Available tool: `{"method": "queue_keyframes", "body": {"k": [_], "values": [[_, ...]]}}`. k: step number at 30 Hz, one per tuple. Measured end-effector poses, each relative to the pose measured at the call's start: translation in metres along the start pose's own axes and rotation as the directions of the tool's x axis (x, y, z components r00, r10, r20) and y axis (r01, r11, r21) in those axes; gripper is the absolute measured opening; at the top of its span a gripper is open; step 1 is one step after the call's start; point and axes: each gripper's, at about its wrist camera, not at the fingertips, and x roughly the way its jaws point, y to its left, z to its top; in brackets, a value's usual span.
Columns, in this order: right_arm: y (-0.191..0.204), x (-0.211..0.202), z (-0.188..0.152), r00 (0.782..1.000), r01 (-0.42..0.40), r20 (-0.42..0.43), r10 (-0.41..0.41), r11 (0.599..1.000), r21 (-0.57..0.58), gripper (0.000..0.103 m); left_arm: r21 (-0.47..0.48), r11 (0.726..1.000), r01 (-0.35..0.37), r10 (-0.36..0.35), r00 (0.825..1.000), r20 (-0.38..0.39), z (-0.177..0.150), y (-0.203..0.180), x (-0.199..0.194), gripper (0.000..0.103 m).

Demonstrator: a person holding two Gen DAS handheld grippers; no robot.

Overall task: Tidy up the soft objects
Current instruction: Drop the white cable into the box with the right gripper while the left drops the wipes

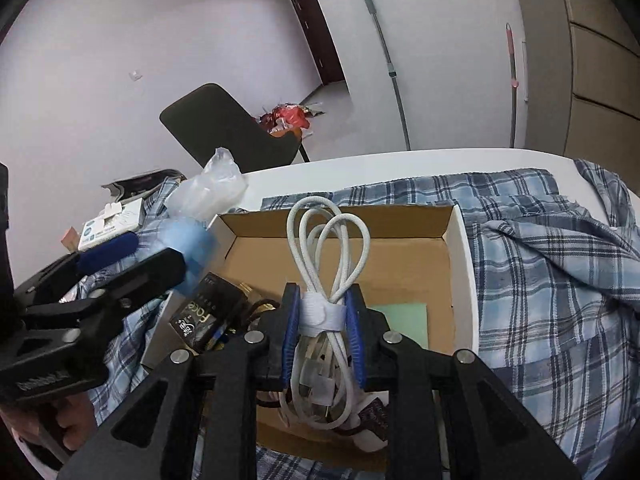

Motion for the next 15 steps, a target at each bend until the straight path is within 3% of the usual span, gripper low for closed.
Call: {"method": "queue_keyframes", "body": {"k": [1, 2, 3, 5, 15], "values": [[-0.001, 0.000, 0.000, 1.000, 0.003, 0.001, -0.003, 1.000, -0.001, 0.024, -0.006, 1.000, -0.001, 0.001, 1.000, 0.005, 0.000, 0.001, -0.001, 0.089], [-0.001, -0.001, 0.001, 1.000, 0.004, 0.005, -0.004, 1.000, -0.002, 0.034, -0.011, 1.000, -0.009, 0.009, 1.000, 0.013, 0.001, 0.002, -0.003, 0.089], [-0.001, -0.002, 0.000, 1.000, 0.010, 0.012, -0.010, 1.000, -0.005, 0.055, -0.009, 1.000, -0.014, 0.014, 1.000, 0.018, 0.001, 0.002, -0.005, 0.089], [0.000, -0.007, 0.001, 0.998, 0.030, 0.054, -0.029, 0.999, -0.011, 0.068, 0.004, 1.000, -0.020, 0.020, 0.999, 0.033, 0.003, 0.001, -0.008, 0.089], [0.004, -0.035, 0.015, 0.980, 0.123, 0.160, -0.115, 0.992, -0.040, 0.068, 0.003, 1.000, -0.017, 0.017, 0.991, 0.130, 0.009, 0.001, -0.032, 0.089]]}}
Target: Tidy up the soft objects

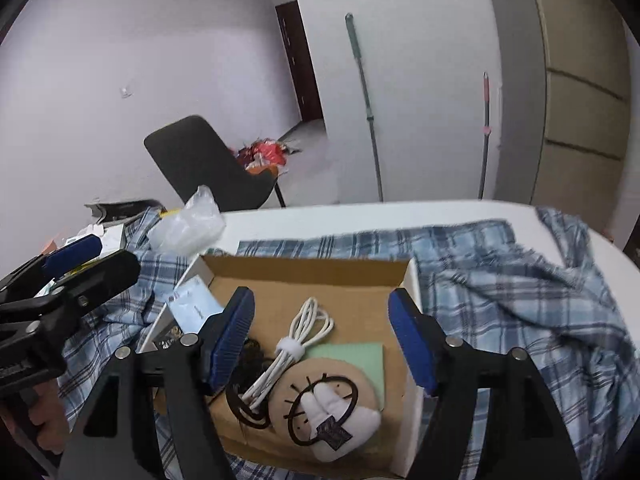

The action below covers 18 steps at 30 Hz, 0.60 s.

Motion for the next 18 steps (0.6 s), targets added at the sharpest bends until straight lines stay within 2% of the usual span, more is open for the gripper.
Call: {"method": "queue_keyframes", "body": {"k": [4, 6, 8, 14, 18], "values": [[0.000, -0.021, 0.012, 0.997, 0.036, 0.069, -0.035, 0.999, -0.004, 0.069, 0.007, 1.000, 0.015, -0.015, 0.997, 0.070, 0.007, -0.002, -0.023, 0.089], [-0.001, -0.035, 0.020, 0.994, 0.044, 0.099, -0.044, 0.999, 0.000, 0.072, 0.015, 1.000, 0.020, -0.021, 0.995, 0.098, 0.011, -0.005, -0.036, 0.089], [0.001, -0.049, 0.026, 0.990, 0.056, 0.131, -0.054, 0.998, -0.008, 0.076, 0.022, 1.000, 0.021, -0.024, 0.988, 0.154, 0.017, -0.007, -0.056, 0.089], [0.006, -0.099, 0.035, 0.971, 0.095, 0.224, -0.087, 0.995, -0.021, 0.076, 0.042, 0.999, 0.015, -0.026, 0.962, 0.271, 0.034, -0.015, -0.112, 0.089], [0.014, -0.142, 0.038, 0.946, 0.104, 0.311, -0.091, 0.994, -0.024, 0.086, 0.054, 0.998, 0.011, -0.029, 0.941, 0.337, 0.037, -0.019, -0.150, 0.089]]}}
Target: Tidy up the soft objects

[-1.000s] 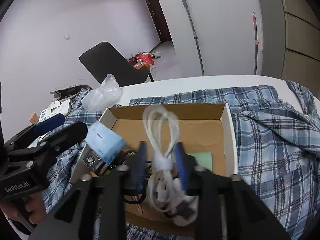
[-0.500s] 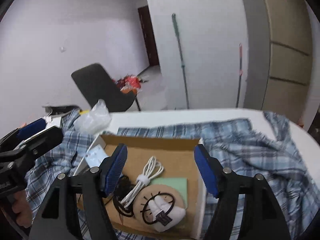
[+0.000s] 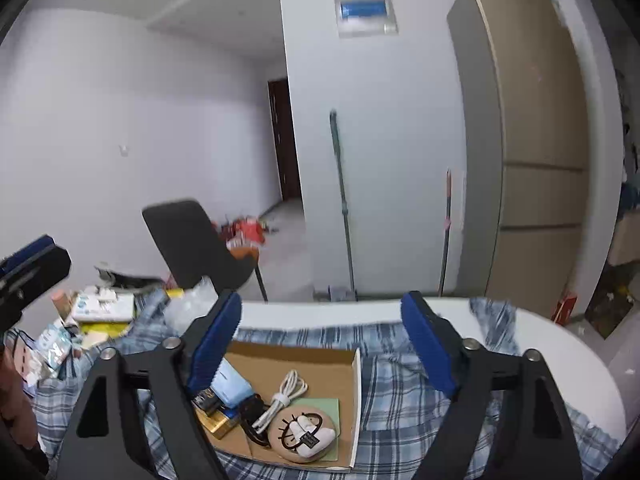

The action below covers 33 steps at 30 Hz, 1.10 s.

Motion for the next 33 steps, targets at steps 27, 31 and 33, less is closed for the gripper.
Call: {"method": "queue_keyframes", "body": {"k": [27, 31, 33], "values": [[0.016, -0.123, -0.077, 0.986, 0.038, 0.168, -0.023, 0.996, -0.087, 0.103, -0.017, 1.000, -0.019, 0.022, 0.976, 0.219, -0.076, 0.002, -0.148, 0.103], [0.010, -0.107, -0.097, 0.993, 0.008, 0.114, 0.001, 0.997, -0.080, 0.103, 0.001, 1.000, -0.006, 0.006, 0.983, 0.184, -0.102, 0.001, -0.135, 0.103], [0.008, -0.099, -0.108, 0.996, 0.009, 0.094, -0.002, 0.997, -0.079, 0.103, -0.011, 1.000, -0.019, 0.020, 0.980, 0.197, -0.115, 0.003, -0.131, 0.103]]}}
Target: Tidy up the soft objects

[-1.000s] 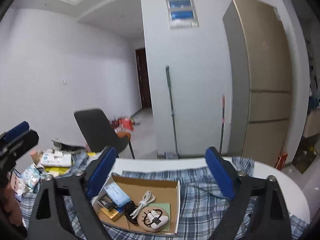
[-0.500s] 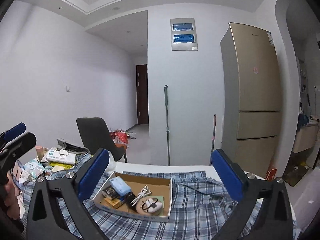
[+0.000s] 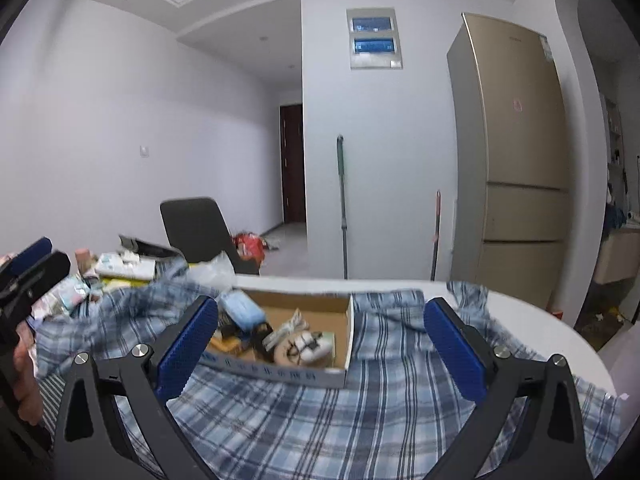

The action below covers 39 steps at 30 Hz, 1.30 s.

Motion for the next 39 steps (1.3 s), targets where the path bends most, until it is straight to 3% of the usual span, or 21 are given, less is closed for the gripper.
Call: {"method": "queue_keyframes", "body": {"k": [6, 9, 11, 22, 30, 39], "values": [[0.000, 0.003, -0.025, 0.999, 0.016, 0.040, -0.015, 1.000, -0.026, 0.103, -0.033, 0.999, 0.005, -0.006, 1.000, -0.016, -0.027, 0.004, 0.013, 0.103], [-0.002, 0.010, -0.032, 1.000, 0.018, 0.012, -0.017, 1.000, -0.018, 0.102, -0.014, 0.999, 0.041, -0.041, 0.999, -0.019, -0.046, -0.001, 0.019, 0.103], [-0.004, 0.010, -0.033, 1.000, 0.026, 0.013, -0.026, 1.000, -0.009, 0.102, 0.012, 1.000, 0.023, -0.022, 0.999, -0.045, -0.051, -0.006, 0.024, 0.103], [-0.005, -0.003, -0.036, 0.996, 0.043, 0.076, -0.043, 0.999, -0.006, 0.103, 0.039, 0.999, 0.003, -0.002, 1.000, -0.020, -0.055, -0.012, 0.018, 0.103], [-0.007, -0.003, -0.036, 0.997, 0.036, 0.075, -0.036, 0.999, -0.001, 0.103, 0.022, 0.999, 0.044, -0.043, 0.999, -0.026, -0.053, -0.008, 0.017, 0.103], [-0.008, 0.000, -0.037, 0.998, 0.036, 0.059, -0.035, 0.999, -0.012, 0.103, 0.016, 1.000, 0.014, -0.014, 1.000, -0.024, -0.053, -0.006, 0.017, 0.103]]}}
